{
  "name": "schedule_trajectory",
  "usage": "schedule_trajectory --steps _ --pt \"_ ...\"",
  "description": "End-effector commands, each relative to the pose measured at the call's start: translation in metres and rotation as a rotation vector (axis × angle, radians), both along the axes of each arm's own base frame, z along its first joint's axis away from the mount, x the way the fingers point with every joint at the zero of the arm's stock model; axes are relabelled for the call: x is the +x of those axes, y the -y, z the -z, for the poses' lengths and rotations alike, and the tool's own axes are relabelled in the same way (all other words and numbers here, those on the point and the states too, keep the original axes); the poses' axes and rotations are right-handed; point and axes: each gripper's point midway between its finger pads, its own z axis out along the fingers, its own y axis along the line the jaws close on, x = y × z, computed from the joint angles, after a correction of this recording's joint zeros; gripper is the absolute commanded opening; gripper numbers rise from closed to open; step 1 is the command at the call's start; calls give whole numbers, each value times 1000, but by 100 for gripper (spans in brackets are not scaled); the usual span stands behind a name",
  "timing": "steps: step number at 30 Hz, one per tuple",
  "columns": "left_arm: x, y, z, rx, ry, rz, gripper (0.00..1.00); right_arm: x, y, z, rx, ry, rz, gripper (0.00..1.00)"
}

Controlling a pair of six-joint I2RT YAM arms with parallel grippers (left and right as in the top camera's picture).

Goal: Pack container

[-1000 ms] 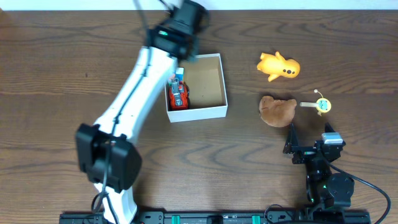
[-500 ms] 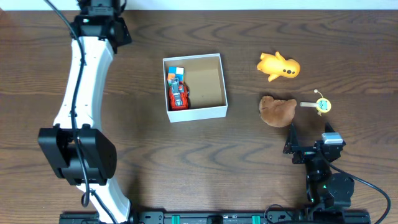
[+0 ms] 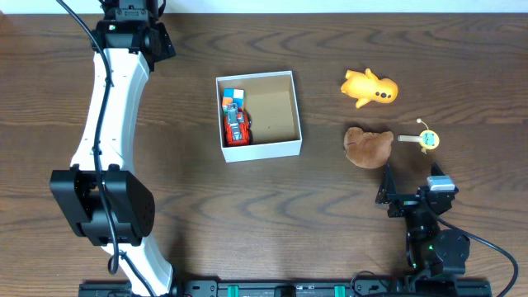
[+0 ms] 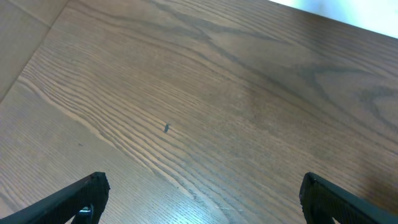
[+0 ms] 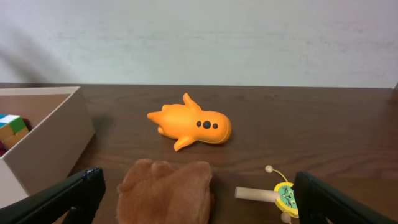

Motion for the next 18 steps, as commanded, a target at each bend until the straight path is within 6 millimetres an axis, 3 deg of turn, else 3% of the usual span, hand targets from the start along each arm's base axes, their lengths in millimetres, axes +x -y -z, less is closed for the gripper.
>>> schedule_trajectory --steps 1,7,10,16,18 --pt "1 1 -3 -6 10 1 98 0 11 0 -41 2 55 99" --pt "1 1 -3 -6 10 1 98 0 16 -11 -72 43 87 99" --pt "1 1 -3 -6 10 1 98 -2 30 -24 -28 61 173 99" --pt "1 1 -3 -6 10 1 98 -9 79 -80 15 52 467 99" --pt "1 1 -3 -6 10 1 98 -4 86 -95 -5 17 511 99"
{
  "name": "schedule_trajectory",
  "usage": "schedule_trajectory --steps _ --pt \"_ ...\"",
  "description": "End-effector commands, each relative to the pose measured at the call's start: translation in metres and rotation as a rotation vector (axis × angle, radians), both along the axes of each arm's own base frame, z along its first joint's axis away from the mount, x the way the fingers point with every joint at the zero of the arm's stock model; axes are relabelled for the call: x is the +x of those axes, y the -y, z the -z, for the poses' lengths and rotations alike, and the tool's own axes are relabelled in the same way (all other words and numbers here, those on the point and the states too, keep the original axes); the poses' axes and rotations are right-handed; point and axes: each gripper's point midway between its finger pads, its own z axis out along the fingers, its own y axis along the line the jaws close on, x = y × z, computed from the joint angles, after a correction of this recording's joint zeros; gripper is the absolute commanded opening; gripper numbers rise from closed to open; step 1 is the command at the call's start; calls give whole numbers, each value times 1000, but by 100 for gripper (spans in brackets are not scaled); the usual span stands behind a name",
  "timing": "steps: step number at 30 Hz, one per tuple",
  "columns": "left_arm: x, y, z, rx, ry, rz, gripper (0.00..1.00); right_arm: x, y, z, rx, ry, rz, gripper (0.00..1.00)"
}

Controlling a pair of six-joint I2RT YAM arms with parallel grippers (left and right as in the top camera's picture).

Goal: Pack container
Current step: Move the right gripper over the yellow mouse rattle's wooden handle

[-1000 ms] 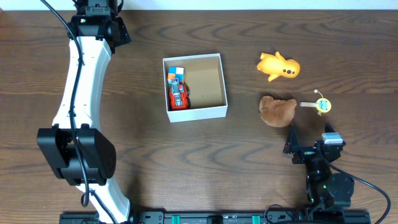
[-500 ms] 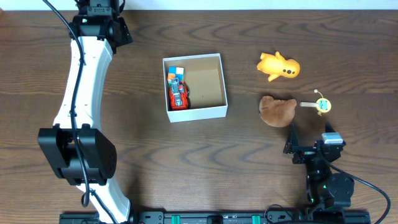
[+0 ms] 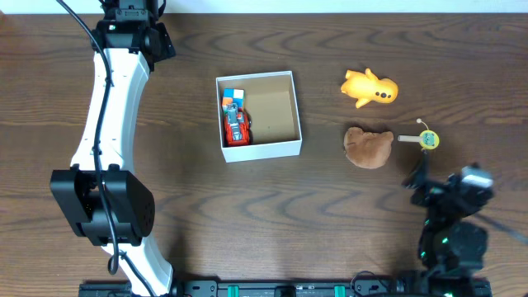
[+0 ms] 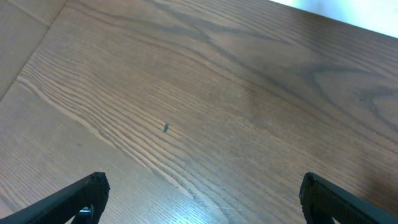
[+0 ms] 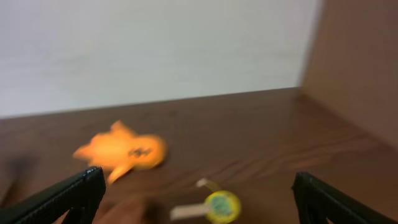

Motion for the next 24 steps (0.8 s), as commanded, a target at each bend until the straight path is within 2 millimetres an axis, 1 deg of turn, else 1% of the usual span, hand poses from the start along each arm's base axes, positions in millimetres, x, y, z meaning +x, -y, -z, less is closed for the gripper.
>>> schedule_trajectory --steps 1,4,5,7,9,12,15,17,19,21,22,24 --pt "0 0 -4 -3 10 -1 98 3 30 -42 -6 -7 179 99" --pt "0 0 -4 -3 10 -1 98 32 31 -64 -9 -55 177 99" --pt "0 0 -4 -3 10 -1 98 45 29 -70 -8 -69 166 99" --pt "0 0 -4 -3 10 -1 98 72 23 -81 -4 -77 120 99" --pt "0 0 -4 -3 10 -1 98 101 11 -91 4 -68 41 99" --pt "0 0 -4 -3 10 -1 98 133 1 -84 12 -87 -29 99" --pt "0 0 -4 -3 10 -1 98 153 -10 -76 55 -69 -90 99" --pt "0 0 -4 -3 10 -1 98 160 -10 -69 89 -68 -92 99" --pt "0 0 -4 -3 10 -1 98 160 5 -60 158 -70 8 99" --pt "0 0 -4 -3 10 -1 98 149 31 -44 296 -58 199 99" --pt "0 0 -4 -3 10 -1 98 143 41 -36 351 -51 279 99" --pt "0 0 -4 -3 10 -1 98 131 53 -21 441 -49 399 99"
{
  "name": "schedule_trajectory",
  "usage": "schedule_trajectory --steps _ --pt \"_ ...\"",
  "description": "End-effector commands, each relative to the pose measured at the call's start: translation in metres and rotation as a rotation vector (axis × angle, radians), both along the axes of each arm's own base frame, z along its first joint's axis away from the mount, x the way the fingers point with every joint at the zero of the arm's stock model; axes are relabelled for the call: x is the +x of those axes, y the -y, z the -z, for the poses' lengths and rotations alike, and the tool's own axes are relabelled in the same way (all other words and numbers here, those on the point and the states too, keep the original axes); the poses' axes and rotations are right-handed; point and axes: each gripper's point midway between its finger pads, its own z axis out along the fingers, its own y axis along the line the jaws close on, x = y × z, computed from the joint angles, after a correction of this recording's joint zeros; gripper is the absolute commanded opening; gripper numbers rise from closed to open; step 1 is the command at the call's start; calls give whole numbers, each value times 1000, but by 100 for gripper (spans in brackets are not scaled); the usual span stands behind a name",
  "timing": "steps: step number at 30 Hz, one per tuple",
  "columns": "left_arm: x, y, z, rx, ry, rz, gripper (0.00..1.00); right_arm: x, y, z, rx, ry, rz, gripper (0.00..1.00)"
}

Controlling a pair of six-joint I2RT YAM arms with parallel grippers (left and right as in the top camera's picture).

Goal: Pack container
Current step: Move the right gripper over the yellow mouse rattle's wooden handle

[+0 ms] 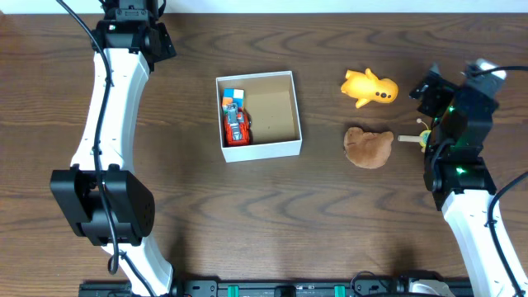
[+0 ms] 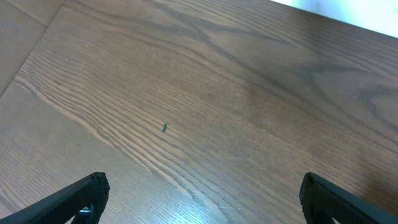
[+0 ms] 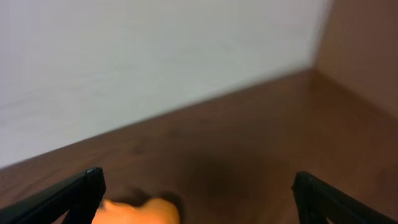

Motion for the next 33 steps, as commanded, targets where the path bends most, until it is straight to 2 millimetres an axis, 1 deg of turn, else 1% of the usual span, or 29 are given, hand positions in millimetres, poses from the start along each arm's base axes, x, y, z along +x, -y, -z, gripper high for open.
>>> schedule_trajectory --steps 1,6,8,14,16,18,21,24,28,30,31,33 --pt "0 -1 -4 0 10 -3 98 -19 35 6 181 81 301 99" --pt "0 -1 -4 0 10 -3 98 -25 34 27 171 -13 309 99" --pt "0 -1 -4 0 10 -3 98 -24 31 34 177 -39 293 99" --pt "0 -1 -4 0 10 -3 98 -20 20 44 211 -77 227 99" --pt "0 -1 -4 0 10 -3 98 -24 19 52 211 -116 229 99" --pt "0 -1 -4 0 10 -3 98 -23 15 54 224 -125 204 99" --pt "0 -1 -4 0 10 -3 98 -19 12 50 175 -136 161 99" --pt "0 -1 -4 0 10 -3 98 -17 19 40 131 -119 220 99" --pt "0 -1 -4 0 10 -3 98 -15 32 12 29 -88 368 99" --pt "0 -1 -4 0 10 -3 98 -10 35 1 -4 -79 420 99" --pt "0 -1 -4 0 10 -3 98 -7 36 -1 7 -73 439 99" --pt "0 -1 -4 0 10 -3 98 -2 37 3 67 -60 474 99"
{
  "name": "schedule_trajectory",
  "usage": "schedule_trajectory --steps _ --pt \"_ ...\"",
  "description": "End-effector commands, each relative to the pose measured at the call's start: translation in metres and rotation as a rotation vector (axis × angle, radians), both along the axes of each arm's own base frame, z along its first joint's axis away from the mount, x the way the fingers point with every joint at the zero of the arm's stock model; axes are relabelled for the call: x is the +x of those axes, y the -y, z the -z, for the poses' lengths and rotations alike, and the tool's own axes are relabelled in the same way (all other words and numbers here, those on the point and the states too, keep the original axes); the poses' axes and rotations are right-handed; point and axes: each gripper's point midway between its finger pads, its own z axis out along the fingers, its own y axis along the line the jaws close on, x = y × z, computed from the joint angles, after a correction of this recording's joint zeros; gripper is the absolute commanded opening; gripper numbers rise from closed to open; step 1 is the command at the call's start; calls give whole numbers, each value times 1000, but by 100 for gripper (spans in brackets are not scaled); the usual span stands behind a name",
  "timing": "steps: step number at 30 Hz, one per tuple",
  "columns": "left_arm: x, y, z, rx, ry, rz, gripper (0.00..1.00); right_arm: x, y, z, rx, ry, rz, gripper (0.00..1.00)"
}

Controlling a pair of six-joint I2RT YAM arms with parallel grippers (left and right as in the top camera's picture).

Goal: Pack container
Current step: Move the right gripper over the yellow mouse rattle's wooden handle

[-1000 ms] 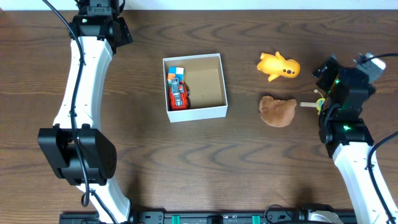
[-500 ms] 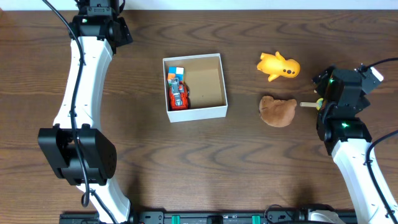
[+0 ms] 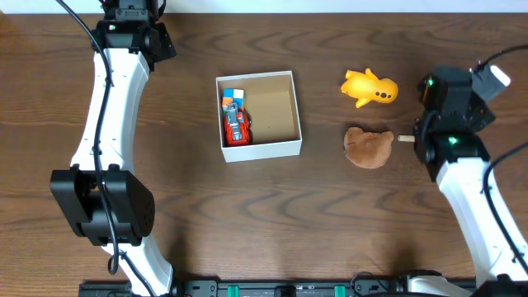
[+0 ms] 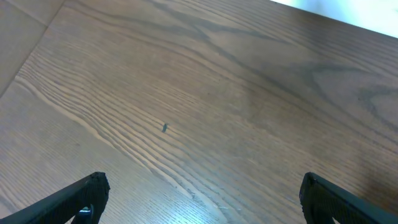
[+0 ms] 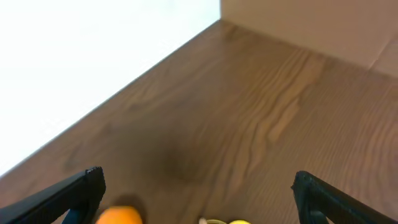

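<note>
A white box point(image 3: 257, 115) stands mid-table with a red toy car point(image 3: 238, 128) and coloured blocks along its left side. To its right lie an orange plush point(image 3: 370, 87) and a brown plush point(image 3: 368, 147). Of the yellow toy, only the wooden handle point(image 3: 404, 139) shows overhead; my right arm point(image 3: 450, 111) covers the rest. Its yellow rim point(image 5: 233, 221) and the orange plush point(image 5: 118, 216) peek in at the bottom of the right wrist view. My right gripper point(image 5: 199, 193) is open and holds nothing. My left gripper point(image 4: 202, 190) is open over bare wood at the far left point(image 3: 132, 21).
The left arm point(image 3: 107, 124) runs down the table's left side from the far edge to its base near the front. A pale wall and a brown side panel bound the far right corner in the right wrist view.
My right wrist has shifted slightly left and now covers the yellow toy's head. Its camera has tilted down, showing more table and the yellow rim. The left arm has not moved.
My right arm was folded low at the table's front right, its open gripper facing the plushes. Then it had turned rightward. Then it stood extended above the yellow toy, and now sits over it. The left arm and all the toys stayed put.
</note>
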Motion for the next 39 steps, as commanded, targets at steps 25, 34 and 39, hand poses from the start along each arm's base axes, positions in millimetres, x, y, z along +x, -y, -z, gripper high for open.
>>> schedule_trajectory --steps 25,34,39 --pt "0 -1 -4 0 10 -4 98 -28 -10 131 366 -271 277 99" --pt "0 -1 -4 0 10 -4 98 -25 -12 141 377 -285 274 99" --pt "0 -1 -4 0 10 -4 98 -24 -18 145 493 -199 356 99"
